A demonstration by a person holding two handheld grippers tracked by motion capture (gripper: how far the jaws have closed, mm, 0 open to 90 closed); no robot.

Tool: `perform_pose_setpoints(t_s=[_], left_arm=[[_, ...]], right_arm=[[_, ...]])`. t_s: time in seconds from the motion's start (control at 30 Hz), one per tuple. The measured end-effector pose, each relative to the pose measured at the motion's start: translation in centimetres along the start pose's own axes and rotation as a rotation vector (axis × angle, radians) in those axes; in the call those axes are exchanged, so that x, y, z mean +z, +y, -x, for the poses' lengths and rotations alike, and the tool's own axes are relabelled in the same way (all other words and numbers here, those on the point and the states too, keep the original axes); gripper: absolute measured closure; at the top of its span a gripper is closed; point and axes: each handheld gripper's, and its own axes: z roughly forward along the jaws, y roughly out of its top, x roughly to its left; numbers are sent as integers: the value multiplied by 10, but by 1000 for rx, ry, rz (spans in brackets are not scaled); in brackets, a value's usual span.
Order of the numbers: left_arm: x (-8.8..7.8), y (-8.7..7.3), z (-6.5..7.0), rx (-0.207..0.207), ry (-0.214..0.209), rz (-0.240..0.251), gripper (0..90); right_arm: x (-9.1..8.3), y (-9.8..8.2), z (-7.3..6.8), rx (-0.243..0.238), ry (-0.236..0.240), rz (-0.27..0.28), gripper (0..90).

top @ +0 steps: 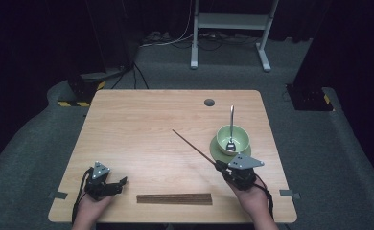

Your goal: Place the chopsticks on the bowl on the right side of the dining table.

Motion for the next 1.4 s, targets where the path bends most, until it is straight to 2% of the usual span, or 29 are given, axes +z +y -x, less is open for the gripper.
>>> perform_pose_setpoints(t_s=[0.33, 0.97, 1.4], left_arm=[[0, 0, 0, 0, 0, 0, 169], [0, 0, 0, 1, 0, 1, 169], [0, 0, 0, 0, 0, 1, 169]], right_arm=[[-23, -4, 29, 59, -87, 33, 842], [-29, -21, 64, 123, -191, -9, 842], [-29, -26, 77, 120, -232, -22, 840]])
